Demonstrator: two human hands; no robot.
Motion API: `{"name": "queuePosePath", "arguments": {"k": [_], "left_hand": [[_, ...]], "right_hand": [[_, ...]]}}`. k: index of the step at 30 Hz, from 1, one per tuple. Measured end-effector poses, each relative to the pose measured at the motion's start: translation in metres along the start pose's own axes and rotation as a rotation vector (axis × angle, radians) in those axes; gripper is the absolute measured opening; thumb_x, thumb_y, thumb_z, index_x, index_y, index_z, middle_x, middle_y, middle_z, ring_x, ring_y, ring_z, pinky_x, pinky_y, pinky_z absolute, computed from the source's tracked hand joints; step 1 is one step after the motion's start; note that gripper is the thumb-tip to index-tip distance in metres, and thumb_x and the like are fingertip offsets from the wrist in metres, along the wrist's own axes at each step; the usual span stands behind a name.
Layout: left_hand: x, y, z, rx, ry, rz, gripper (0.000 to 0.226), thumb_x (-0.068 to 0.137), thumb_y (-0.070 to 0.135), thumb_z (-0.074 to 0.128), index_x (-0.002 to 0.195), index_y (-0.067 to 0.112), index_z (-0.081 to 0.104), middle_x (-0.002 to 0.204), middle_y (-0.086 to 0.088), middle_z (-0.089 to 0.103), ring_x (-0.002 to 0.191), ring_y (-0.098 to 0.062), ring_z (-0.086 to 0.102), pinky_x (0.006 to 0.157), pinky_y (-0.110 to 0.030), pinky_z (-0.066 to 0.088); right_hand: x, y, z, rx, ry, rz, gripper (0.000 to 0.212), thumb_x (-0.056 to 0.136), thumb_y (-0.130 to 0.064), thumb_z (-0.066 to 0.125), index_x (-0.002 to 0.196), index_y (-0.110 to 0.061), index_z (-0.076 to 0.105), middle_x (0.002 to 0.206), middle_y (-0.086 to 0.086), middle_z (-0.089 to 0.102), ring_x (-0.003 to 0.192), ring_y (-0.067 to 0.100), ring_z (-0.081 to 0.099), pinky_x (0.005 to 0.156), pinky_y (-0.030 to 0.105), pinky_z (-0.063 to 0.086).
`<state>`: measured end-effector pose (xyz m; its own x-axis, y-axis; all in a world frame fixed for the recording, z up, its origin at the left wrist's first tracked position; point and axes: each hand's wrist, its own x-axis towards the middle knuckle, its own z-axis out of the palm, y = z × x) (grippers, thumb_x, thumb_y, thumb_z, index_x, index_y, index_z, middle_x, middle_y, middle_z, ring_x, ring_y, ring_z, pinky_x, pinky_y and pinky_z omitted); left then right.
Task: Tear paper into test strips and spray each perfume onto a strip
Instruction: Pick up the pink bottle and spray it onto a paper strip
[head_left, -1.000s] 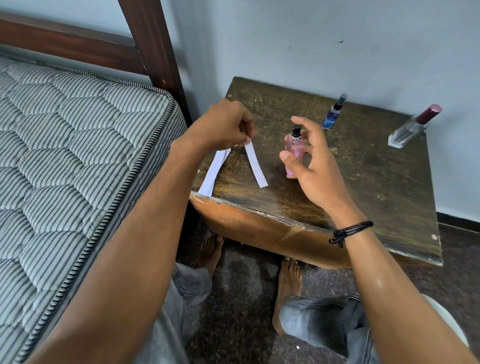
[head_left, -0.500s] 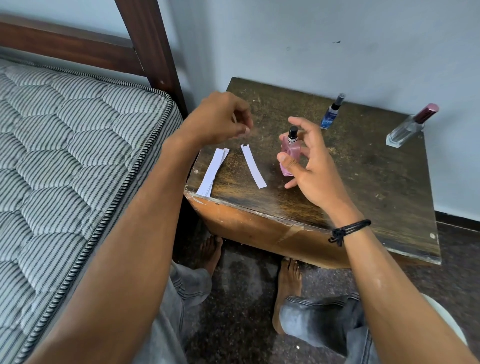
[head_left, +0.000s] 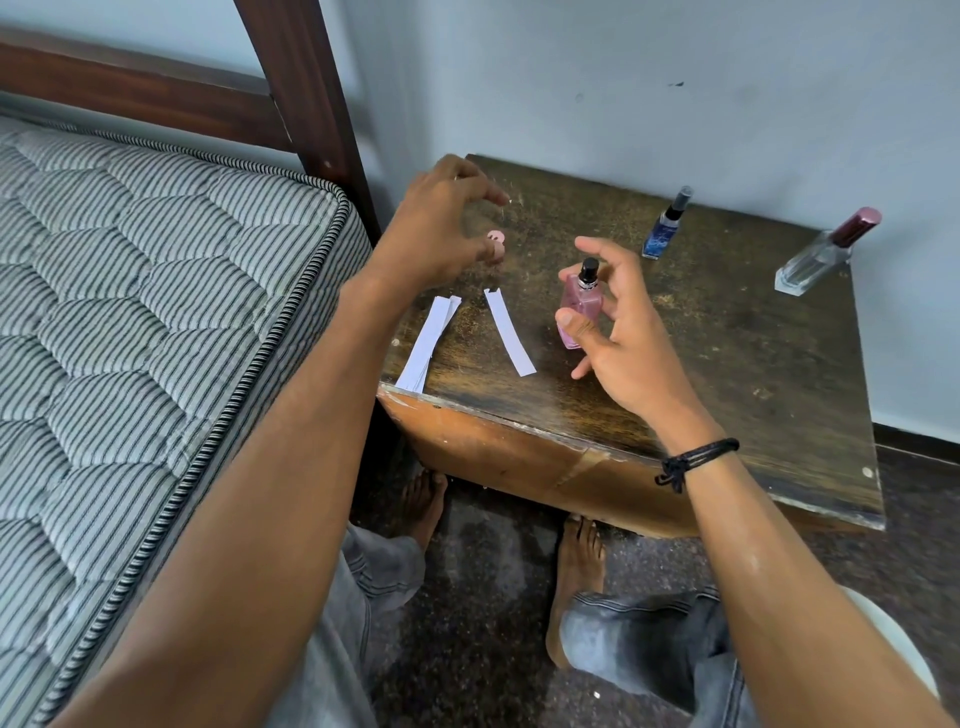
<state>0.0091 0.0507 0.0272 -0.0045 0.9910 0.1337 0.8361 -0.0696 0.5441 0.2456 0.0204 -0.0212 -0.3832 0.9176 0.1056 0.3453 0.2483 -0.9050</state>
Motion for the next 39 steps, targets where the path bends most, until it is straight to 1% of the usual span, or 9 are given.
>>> {"name": "queuePosePath", "arguments": {"k": [13, 19, 21, 24, 27, 29, 31, 34, 39], "left_hand": [[0.001, 0.006, 0.017, 0.036, -0.067, -0.088, 0.027, 0.082, 0.013, 0.075, 0.106, 0.025, 0.075, 0.114, 0.003, 0.064, 0.097, -0.015, 0.064, 0.084, -0.029, 0.047], [0.0, 0.009, 0.017, 0.024, -0.027, -0.088, 0.02, 0.083, 0.011, 0.073, 0.098, 0.024, 0.076, 0.105, 0.005, 0.067, 0.093, -0.014, 0.066, 0.088, -0.034, 0.052], [0.0, 0.011, 0.016, -0.012, -0.001, -0.085, 0.019, 0.084, 0.011, 0.071, 0.098, 0.024, 0.075, 0.1, 0.007, 0.07, 0.091, -0.01, 0.068, 0.089, -0.033, 0.054], [0.0, 0.018, 0.009, -0.209, 0.053, -0.083, 0.018, 0.084, 0.01, 0.07, 0.097, 0.021, 0.076, 0.085, 0.008, 0.076, 0.079, 0.005, 0.069, 0.082, -0.023, 0.056], [-0.002, 0.029, 0.001, -0.538, 0.089, -0.028, 0.02, 0.083, 0.008, 0.075, 0.102, 0.009, 0.075, 0.089, -0.005, 0.078, 0.084, -0.01, 0.074, 0.08, -0.025, 0.056], [-0.004, 0.035, 0.0, -0.679, 0.096, 0.014, 0.023, 0.083, 0.008, 0.077, 0.106, 0.005, 0.074, 0.095, -0.01, 0.076, 0.087, -0.017, 0.072, 0.084, -0.032, 0.057], [-0.007, 0.041, 0.001, -0.75, 0.079, 0.049, 0.024, 0.084, 0.008, 0.077, 0.107, 0.003, 0.073, 0.099, -0.015, 0.075, 0.091, -0.025, 0.071, 0.087, -0.038, 0.057], [-0.011, 0.051, 0.005, -0.771, 0.025, 0.146, 0.022, 0.085, 0.007, 0.077, 0.105, 0.002, 0.073, 0.105, -0.019, 0.072, 0.095, -0.037, 0.069, 0.087, -0.043, 0.056], [-0.015, 0.055, 0.011, -0.756, -0.078, 0.233, 0.025, 0.086, 0.002, 0.074, 0.111, 0.0, 0.073, 0.103, -0.01, 0.068, 0.09, -0.02, 0.064, 0.085, -0.037, 0.053]], "right_hand": [[-0.001, -0.002, -0.007, 0.007, -0.045, 0.047, 0.068, 0.099, -0.008, 0.064, 0.145, -0.048, 0.033, 0.138, -0.006, 0.053, 0.1, 0.021, 0.069, 0.054, 0.028, 0.06], [-0.002, -0.005, -0.009, -0.008, -0.045, 0.049, 0.068, 0.097, -0.008, 0.068, 0.145, -0.044, 0.035, 0.139, -0.017, 0.056, 0.101, 0.018, 0.069, 0.056, 0.026, 0.06], [-0.003, -0.003, -0.01, -0.042, -0.034, 0.056, 0.069, 0.096, -0.013, 0.071, 0.145, -0.044, 0.035, 0.139, -0.016, 0.057, 0.102, 0.018, 0.07, 0.061, 0.032, 0.063], [-0.003, -0.003, -0.01, -0.119, -0.012, 0.095, 0.072, 0.091, -0.024, 0.078, 0.142, -0.05, 0.036, 0.14, -0.011, 0.052, 0.123, 0.013, 0.06, 0.085, 0.05, 0.062], [-0.003, -0.001, -0.012, -0.178, 0.018, 0.108, 0.071, 0.085, -0.031, 0.084, 0.14, -0.047, 0.042, 0.131, -0.014, 0.054, 0.121, 0.004, 0.056, 0.094, 0.025, 0.047], [-0.003, -0.002, -0.012, -0.212, 0.026, 0.12, 0.066, 0.084, -0.031, 0.085, 0.137, -0.042, 0.048, 0.129, -0.015, 0.062, 0.111, -0.005, 0.058, 0.087, 0.008, 0.034], [-0.003, -0.003, -0.013, -0.228, 0.025, 0.131, 0.058, 0.083, -0.032, 0.085, 0.133, -0.037, 0.054, 0.12, -0.02, 0.065, 0.1, -0.019, 0.056, 0.081, 0.003, 0.033], [-0.003, -0.004, -0.014, -0.242, 0.022, 0.153, 0.051, 0.084, -0.034, 0.084, 0.129, -0.032, 0.061, 0.108, -0.021, 0.069, 0.095, -0.022, 0.056, 0.08, 0.007, 0.034], [-0.003, -0.008, -0.015, -0.219, 0.008, 0.157, 0.05, 0.085, -0.031, 0.084, 0.131, -0.029, 0.063, 0.109, -0.013, 0.074, 0.101, -0.001, 0.066, 0.092, 0.028, 0.048]]}}
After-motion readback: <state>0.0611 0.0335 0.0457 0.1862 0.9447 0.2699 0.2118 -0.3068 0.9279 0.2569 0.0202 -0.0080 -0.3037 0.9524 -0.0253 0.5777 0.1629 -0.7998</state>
